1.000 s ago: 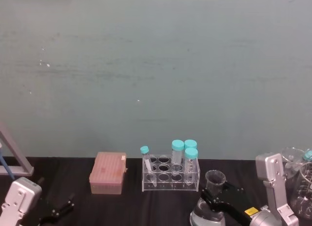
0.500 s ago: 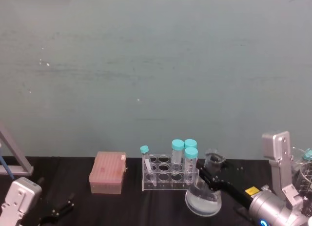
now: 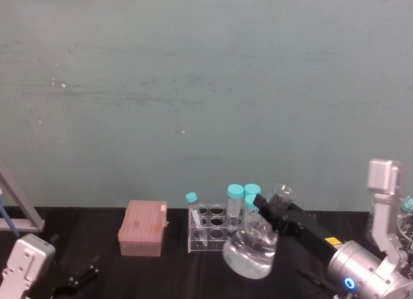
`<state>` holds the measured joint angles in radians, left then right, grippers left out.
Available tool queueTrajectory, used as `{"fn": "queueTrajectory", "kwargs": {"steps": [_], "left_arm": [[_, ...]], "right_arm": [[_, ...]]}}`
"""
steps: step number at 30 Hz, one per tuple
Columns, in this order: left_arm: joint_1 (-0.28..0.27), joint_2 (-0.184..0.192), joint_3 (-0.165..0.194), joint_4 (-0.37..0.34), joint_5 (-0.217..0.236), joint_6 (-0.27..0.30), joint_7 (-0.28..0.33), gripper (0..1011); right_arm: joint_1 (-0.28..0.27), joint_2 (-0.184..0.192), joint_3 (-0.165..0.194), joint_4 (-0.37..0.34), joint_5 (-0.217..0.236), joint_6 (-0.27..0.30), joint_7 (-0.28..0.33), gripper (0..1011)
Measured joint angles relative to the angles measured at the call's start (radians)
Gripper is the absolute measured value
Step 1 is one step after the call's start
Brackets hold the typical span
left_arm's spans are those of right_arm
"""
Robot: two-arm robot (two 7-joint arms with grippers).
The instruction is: Pick up the beaker with the right gripper, shake it three times, and then put it down.
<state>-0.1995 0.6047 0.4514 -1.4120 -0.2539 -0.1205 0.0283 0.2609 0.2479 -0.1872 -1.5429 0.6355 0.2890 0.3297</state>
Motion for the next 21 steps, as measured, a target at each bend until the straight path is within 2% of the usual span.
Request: {"fn": "queueTrajectory", "kwargs": {"steps": [1, 2, 3, 5, 6, 7, 10, 11, 13, 17, 19, 21], "left_arm": [[0.0, 0.0, 0.0, 0.0, 0.0, 0.0, 0.0, 1000], [0.0, 0.0, 0.0, 0.0, 0.0, 0.0, 0.0, 1000], [0.0, 0.0, 0.0, 0.0, 0.0, 0.0, 0.0, 1000], [0.0, 0.0, 0.0, 0.0, 0.0, 0.0, 0.0, 1000], [0.0, 0.0, 0.0, 0.0, 0.0, 0.0, 0.0, 1000], [0.0, 0.0, 0.0, 0.0, 0.0, 0.0, 0.0, 1000], [0.0, 0.0, 0.0, 0.0, 0.0, 0.0, 0.0, 1000], [0.0, 0.0, 0.0, 0.0, 0.0, 0.0, 0.0, 1000], [0.0, 0.0, 0.0, 0.0, 0.0, 0.0, 0.0, 1000], [0.0, 0.0, 0.0, 0.0, 0.0, 0.0, 0.0, 1000], [0.0, 0.0, 0.0, 0.0, 0.0, 0.0, 0.0, 1000], [0.0, 0.0, 0.0, 0.0, 0.0, 0.0, 0.0, 1000]], "right_arm": [[-0.01, -0.038, 0.035, -0.003, 0.079, 0.043, -0.01, 452], [-0.014, -0.059, 0.055, -0.005, 0.118, 0.066, -0.019, 452], [-0.023, -0.099, 0.092, -0.007, 0.189, 0.106, -0.049, 452], [-0.03, -0.138, 0.127, -0.01, 0.253, 0.141, -0.084, 452], [-0.033, -0.15, 0.138, -0.011, 0.271, 0.151, -0.097, 452], [-0.038, -0.179, 0.164, -0.013, 0.321, 0.177, -0.132, 452], [-0.044, -0.21, 0.192, -0.015, 0.372, 0.202, -0.177, 452], [-0.047, -0.226, 0.207, -0.017, 0.402, 0.214, -0.202, 452], [-0.05, -0.241, 0.221, -0.018, 0.433, 0.225, -0.226, 452], [-0.053, -0.248, 0.227, -0.02, 0.461, 0.232, -0.248, 452], [-0.053, -0.236, 0.217, -0.02, 0.449, 0.226, -0.248, 452], [-0.051, -0.197, 0.186, -0.02, 0.393, 0.195, -0.233, 452]]}}
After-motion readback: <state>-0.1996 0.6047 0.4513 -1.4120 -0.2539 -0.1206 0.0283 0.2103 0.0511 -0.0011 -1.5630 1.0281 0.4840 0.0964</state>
